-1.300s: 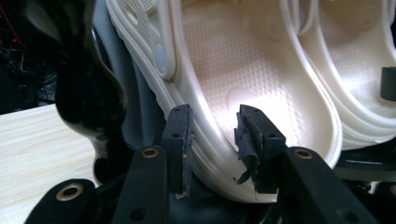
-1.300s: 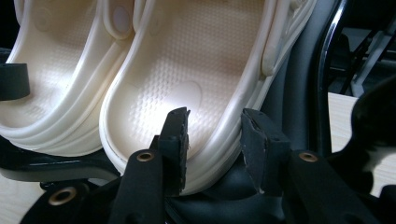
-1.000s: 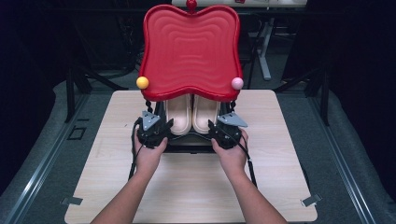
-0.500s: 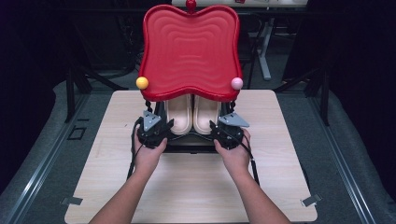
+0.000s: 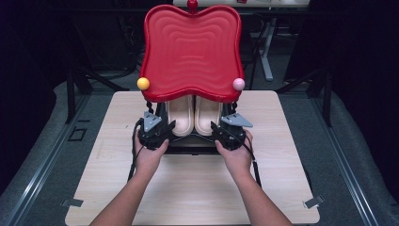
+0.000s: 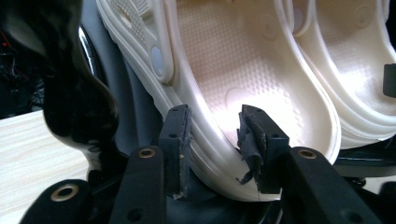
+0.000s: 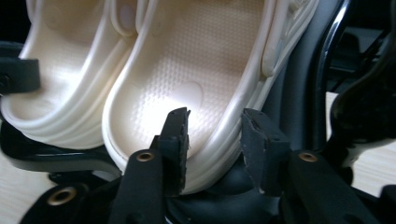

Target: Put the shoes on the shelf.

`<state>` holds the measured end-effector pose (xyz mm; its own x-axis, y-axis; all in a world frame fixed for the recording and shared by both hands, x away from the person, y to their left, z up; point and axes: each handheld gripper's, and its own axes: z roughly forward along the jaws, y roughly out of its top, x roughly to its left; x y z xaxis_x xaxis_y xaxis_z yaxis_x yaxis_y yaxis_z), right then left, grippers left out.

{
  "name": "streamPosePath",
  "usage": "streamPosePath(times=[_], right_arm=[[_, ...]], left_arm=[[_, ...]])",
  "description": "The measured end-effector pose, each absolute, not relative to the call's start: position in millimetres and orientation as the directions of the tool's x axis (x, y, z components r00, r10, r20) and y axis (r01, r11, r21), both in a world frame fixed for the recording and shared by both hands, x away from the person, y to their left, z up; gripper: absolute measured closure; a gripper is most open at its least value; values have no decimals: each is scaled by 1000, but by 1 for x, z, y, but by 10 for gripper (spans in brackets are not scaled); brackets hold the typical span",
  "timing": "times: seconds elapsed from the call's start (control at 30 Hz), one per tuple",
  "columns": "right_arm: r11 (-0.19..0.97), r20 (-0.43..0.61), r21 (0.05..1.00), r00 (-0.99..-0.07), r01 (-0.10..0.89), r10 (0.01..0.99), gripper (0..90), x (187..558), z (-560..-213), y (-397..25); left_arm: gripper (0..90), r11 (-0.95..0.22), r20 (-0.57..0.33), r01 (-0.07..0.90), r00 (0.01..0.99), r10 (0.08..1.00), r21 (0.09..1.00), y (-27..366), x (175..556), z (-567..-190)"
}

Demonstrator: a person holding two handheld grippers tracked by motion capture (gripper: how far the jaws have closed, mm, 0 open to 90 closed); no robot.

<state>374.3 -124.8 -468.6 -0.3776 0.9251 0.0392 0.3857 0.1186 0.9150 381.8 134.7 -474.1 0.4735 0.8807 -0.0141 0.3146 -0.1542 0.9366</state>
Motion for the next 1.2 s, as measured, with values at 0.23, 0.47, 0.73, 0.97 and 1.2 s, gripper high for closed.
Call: streamPosePath(times=[0.23,0.47,0.73,0.97,1.2], right_arm=[[110,45,919,-380,378,924,565,370,-464,-126],[115,36,925,-385,362,922,529,364,-459,-127],[142,12,927,-406,346,914,496,354,-451,-128],[172,-20,928,-416,332,909,459,341,-445,-132],[189,-44,934,-427,303,903,439,327,-439,-139]], left_arm=[[573,-138,-33,317,482,876,938,138,378,-472],[519,-127,-32,297,480,877,946,140,370,-465],[505,-144,-14,285,487,873,948,144,358,-458],[489,-152,1,261,500,866,953,149,341,-454],[473,-153,-4,269,504,864,951,164,324,-454]])
